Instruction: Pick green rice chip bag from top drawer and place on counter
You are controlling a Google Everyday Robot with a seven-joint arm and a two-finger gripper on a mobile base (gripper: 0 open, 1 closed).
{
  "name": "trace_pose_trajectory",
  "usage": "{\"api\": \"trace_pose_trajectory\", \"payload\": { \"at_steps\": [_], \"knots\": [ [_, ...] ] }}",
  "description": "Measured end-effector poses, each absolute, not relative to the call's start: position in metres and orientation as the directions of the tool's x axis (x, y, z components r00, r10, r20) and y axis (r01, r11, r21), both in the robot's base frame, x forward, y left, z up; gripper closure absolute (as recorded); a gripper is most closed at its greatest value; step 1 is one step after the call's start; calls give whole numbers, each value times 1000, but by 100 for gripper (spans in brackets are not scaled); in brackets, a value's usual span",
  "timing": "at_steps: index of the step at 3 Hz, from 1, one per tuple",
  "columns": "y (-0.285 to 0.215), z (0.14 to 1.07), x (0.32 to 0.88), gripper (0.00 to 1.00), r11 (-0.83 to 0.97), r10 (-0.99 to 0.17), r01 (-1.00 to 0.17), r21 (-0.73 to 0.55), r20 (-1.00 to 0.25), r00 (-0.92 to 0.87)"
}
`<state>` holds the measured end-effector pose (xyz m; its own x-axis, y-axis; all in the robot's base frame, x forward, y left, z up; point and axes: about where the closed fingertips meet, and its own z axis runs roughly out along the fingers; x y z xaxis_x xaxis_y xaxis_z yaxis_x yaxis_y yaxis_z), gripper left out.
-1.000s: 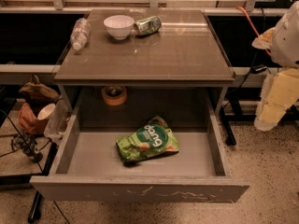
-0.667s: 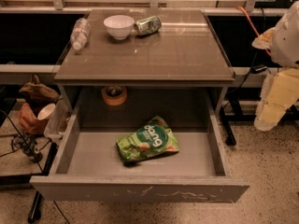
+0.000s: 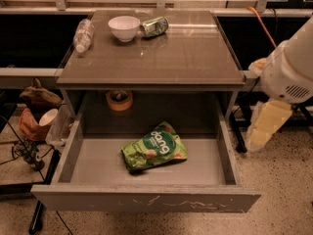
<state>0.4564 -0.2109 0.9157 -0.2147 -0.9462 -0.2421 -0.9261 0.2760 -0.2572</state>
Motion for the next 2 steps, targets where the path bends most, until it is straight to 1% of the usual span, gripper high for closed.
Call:
{"api": "trace_pose_trajectory", "payload": {
  "at_steps": [1, 2],
  "knots": [
    [-196, 863, 481, 0, 248, -946, -934, -257, -273, -176],
    [-170, 812, 512, 0, 173, -949, -953, -249, -302, -93]
  ]
}}
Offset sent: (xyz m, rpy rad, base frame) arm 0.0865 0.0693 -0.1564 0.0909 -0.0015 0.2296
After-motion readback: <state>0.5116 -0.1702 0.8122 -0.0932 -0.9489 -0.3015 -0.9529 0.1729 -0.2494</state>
